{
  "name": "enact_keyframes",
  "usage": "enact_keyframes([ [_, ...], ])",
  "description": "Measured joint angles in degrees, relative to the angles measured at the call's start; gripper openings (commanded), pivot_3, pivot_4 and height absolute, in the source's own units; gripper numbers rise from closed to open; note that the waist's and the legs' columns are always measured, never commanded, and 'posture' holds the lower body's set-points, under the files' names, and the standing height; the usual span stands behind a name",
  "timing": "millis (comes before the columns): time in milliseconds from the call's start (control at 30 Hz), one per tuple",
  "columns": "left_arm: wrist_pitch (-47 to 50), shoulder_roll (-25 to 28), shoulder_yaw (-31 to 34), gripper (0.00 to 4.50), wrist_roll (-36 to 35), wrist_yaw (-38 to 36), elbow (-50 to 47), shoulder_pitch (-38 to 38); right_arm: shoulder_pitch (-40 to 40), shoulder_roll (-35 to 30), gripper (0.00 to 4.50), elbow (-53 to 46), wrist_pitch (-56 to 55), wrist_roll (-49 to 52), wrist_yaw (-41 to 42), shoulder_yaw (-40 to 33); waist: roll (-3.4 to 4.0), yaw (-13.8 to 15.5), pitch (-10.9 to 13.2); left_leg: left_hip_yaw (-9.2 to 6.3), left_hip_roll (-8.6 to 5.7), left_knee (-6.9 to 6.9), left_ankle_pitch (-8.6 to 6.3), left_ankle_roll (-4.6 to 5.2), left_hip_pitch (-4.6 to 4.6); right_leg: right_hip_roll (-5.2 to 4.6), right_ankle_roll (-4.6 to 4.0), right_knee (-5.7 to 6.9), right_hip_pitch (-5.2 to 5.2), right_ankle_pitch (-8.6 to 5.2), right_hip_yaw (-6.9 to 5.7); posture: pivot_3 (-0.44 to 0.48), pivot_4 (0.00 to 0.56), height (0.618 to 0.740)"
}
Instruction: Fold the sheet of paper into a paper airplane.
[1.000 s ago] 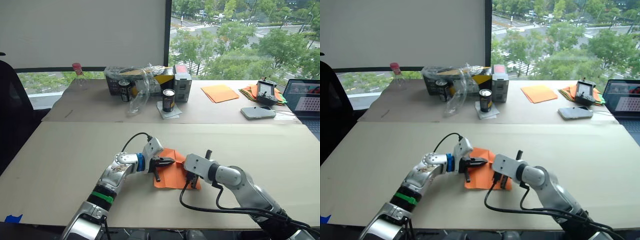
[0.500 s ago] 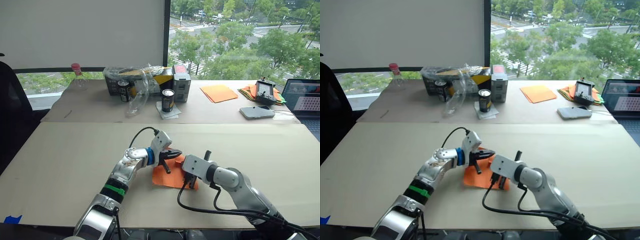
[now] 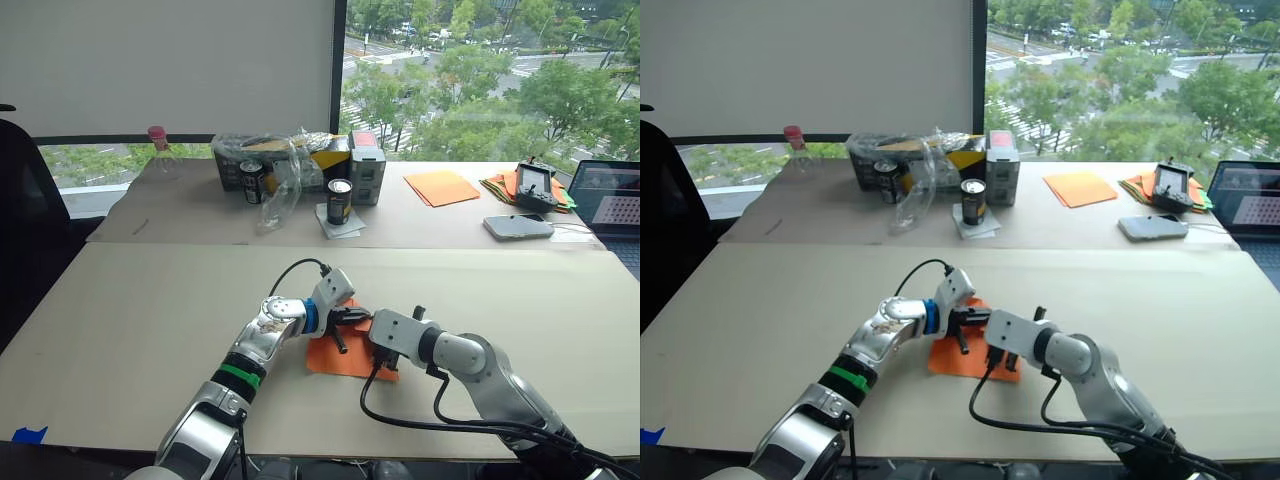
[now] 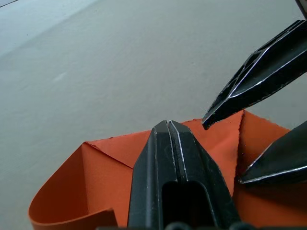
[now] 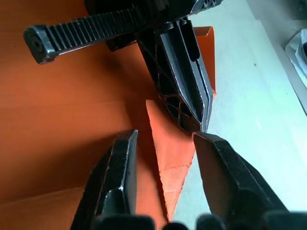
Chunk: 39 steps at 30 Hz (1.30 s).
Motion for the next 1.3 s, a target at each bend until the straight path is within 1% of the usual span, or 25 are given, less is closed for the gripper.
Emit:
enact_keyframes([
  [100, 0.01, 0.41, 0.16, 0.0, -0.02, -0.32, -0.02, -0.01, -0.33, -0.84, 2.89, -3.33, 4.73, 2.74, 2.64, -2.74, 0.0, -0.03, 0.0, 0.0, 0.02, -0.01, 0.0, 0.0, 0.0, 0.0, 0.0, 0.0, -0.01, 0.0, 0.0, 0.0, 0.15, 0.67],
  [133, 0.05, 0.45, 0.19, 0.0, -0.02, -0.37, -0.02, -0.02, -0.74, -0.62, 2.67, -3.82, 6.06, 3.89, 2.76, -4.18, 0.0, -0.06, 0.0, -0.01, 0.03, -0.01, 0.0, 0.0, 0.0, 0.0, 0.0, 0.0, -0.01, 0.0, 0.0, 0.0, 0.15, 0.67],
  [200, 0.1, 0.45, 0.19, 0.0, -0.02, -0.38, -0.01, -0.05, -1.98, 0.56, 1.95, -3.96, 8.02, 5.49, 2.44, -6.93, 0.0, -0.05, 0.0, -0.01, 0.03, -0.02, 0.0, 0.0, 0.0, 0.0, 0.0, 0.0, -0.01, 0.0, 0.0, 0.0, 0.15, 0.67],
  [233, 0.15, 0.42, 0.18, 0.0, -0.02, -0.4, 0.0, -0.09, -2.67, 1.38, 1.73, -3.88, 8.89, 6.33, 2.17, -8.07, 0.0, -0.03, 0.0, -0.01, 0.03, -0.02, 0.0, 0.0, 0.0, 0.0, 0.0, 0.0, -0.01, 0.0, 0.0, 0.0, 0.15, 0.67],
  [267, 0.21, 0.37, 0.17, 0.0, -0.02, -0.4, 0.0, -0.11, -3.16, 1.86, 1.27, -3.54, 9.06, 6.66, 1.79, -8.5, 0.0, 0.0, 0.0, -0.02, 0.03, -0.02, 0.0, 0.0, 0.0, 0.0, 0.0, 0.0, -0.01, 0.0, -0.01, 0.0, 0.15, 0.67],
  [400, 0.8, 0.3, 0.17, 0.0, -0.02, -0.46, -0.14, -0.22, -3.82, 3.59, 0.01, -0.24, 9.07, 6.38, -0.32, -7.2, 0.0, -0.01, 0.0, -0.01, 0.02, -0.02, 0.0, 0.0, 0.0, 0.0, 0.0, 0.0, -0.03, 0.0, 0.01, 0.0, 0.15, 0.67],
  [533, 1.81, 0.29, 0.16, 0.0, -0.03, -0.44, -0.45, -0.43, -3.53, 6.56, 0.01, 2.21, 10.13, 6.37, -2.81, -6.1, 0.0, -0.03, 0.0, -0.01, 0.02, -0.01, 0.0, 0.0, 0.0, 0.0, -0.01, 0.0, -0.03, 0.0, 0.01, 0.0, 0.15, 0.67],
  [667, 2.93, 0.75, 0.19, 0.0, -0.08, -0.63, -1.43, -0.22, -1.6, 10.69, 0.01, 6.02, 11.12, 7.56, -5.43, -6.37, 0.01, -0.17, 0.0, -0.01, 0.02, -0.03, 0.0, -0.01, 0.0, 0.0, -0.01, 0.02, -0.06, 0.01, 0.03, 0.0, 0.15, 0.67],
  [867, 4.23, 1.05, -0.16, 0.0, -0.06, -0.7, -2.97, 0.31, -0.19, 10.89, 0.01, 6.79, 9.47, 9.35, -6.3, -7.42, 0.01, -0.36, -0.01, -0.01, 0.02, -0.03, 0.0, -0.01, 0.03, 0.01, -0.01, 0.02, -0.02, 0.01, 0.02, 0.0, 0.15, 0.67],
  [1000, 4.41, 1.03, -0.31, 0.0, -0.05, -0.7, -2.98, 0.3, 3.95, 14.61, 0.01, 6.29, 11.87, 14.73, -7.38, -13.03, -0.01, -0.22, -0.05, -0.03, 0.01, -0.03, 0.0, 0.0, 0.09, 0.0, -0.01, 0.01, 0.05, 0.01, 0.02, 0.0, 0.15, 0.67],
  [1100, 5.01, 0.85, -0.25, 0.0, -0.26, -0.7, -2.98, 0.32, 7.07, 15.81, 0.01, 4.91, 13.7, 18.74, -7.64, -16.81, -0.02, -0.06, -0.09, -0.03, 0.01, -0.04, -0.02, 0.01, 0.18, 0.0, 0.0, 0.01, 0.13, 0.0, 0.02, 0.0, 0.15, 0.67],
  [1300, 5.13, 0.84, -0.35, 0.0, -0.27, -0.85, -2.98, 0.37, 11.83, 13.9, 0.01, 1.88, 14.46, 22.96, -7.72, -20.27, -0.03, 0.07, -0.13, -0.02, 0.02, -0.06, -0.02, 0.02, 0.29, 0.01, 0.02, -0.02, 0.24, -0.01, 0.01, 0.0, 0.15, 0.67],
])
